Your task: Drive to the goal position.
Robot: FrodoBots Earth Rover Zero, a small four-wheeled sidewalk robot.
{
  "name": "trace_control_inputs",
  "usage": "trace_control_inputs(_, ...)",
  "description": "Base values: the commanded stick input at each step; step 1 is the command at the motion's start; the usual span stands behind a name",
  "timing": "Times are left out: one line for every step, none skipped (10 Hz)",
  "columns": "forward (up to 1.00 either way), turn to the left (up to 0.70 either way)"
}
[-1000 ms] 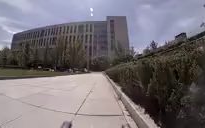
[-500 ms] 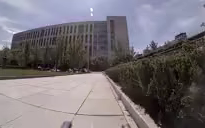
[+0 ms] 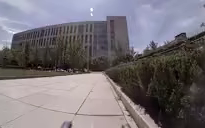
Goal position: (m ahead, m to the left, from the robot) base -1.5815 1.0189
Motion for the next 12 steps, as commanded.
trace_control_inputs(0.04,0.0)
trace_control_inputs(0.02,0.0)
trace_control_inputs(0.01,0.0)
trace_control_inputs(0.04,0.0)
trace_control_inputs(0.03,0.0)
trace_control_inputs(0.01,0.0)
trace_control_inputs(0.0,0.0)
trace_control_inputs(0.0,0.0)
trace_control_inputs(0.01,0.0)
trace_control_inputs(0.03,0.0)
trace_control_inputs(0.04,0.0)
trace_control_inputs(0.03,0.0)
